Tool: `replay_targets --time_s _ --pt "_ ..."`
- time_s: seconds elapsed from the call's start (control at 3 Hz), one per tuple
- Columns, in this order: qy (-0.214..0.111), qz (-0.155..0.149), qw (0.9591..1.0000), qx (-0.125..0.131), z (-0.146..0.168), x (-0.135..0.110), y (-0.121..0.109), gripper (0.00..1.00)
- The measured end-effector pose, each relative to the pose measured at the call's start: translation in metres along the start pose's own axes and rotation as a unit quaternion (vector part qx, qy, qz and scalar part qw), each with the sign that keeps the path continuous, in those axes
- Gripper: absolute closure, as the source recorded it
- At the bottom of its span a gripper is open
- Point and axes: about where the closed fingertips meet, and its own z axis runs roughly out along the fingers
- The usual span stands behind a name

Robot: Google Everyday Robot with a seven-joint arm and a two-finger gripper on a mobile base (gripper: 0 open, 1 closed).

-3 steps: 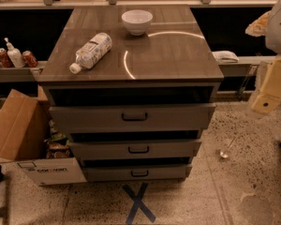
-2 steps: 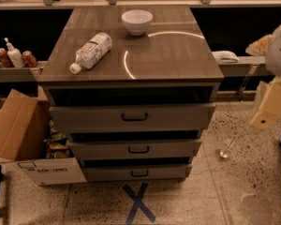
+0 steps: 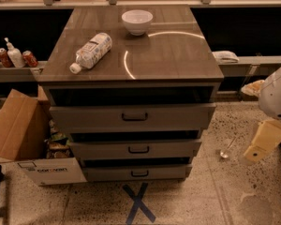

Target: Open bottom drawer

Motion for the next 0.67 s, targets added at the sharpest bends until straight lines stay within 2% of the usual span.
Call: replay_targets --time_s 0.33,0.67 --pt "0.024 0.019 0.9995 -0.005 0.031 0.009 -0.003 0.00" --pt "0.015 0.024 0.9994 -0.019 0.090 0.025 0.001 0.00"
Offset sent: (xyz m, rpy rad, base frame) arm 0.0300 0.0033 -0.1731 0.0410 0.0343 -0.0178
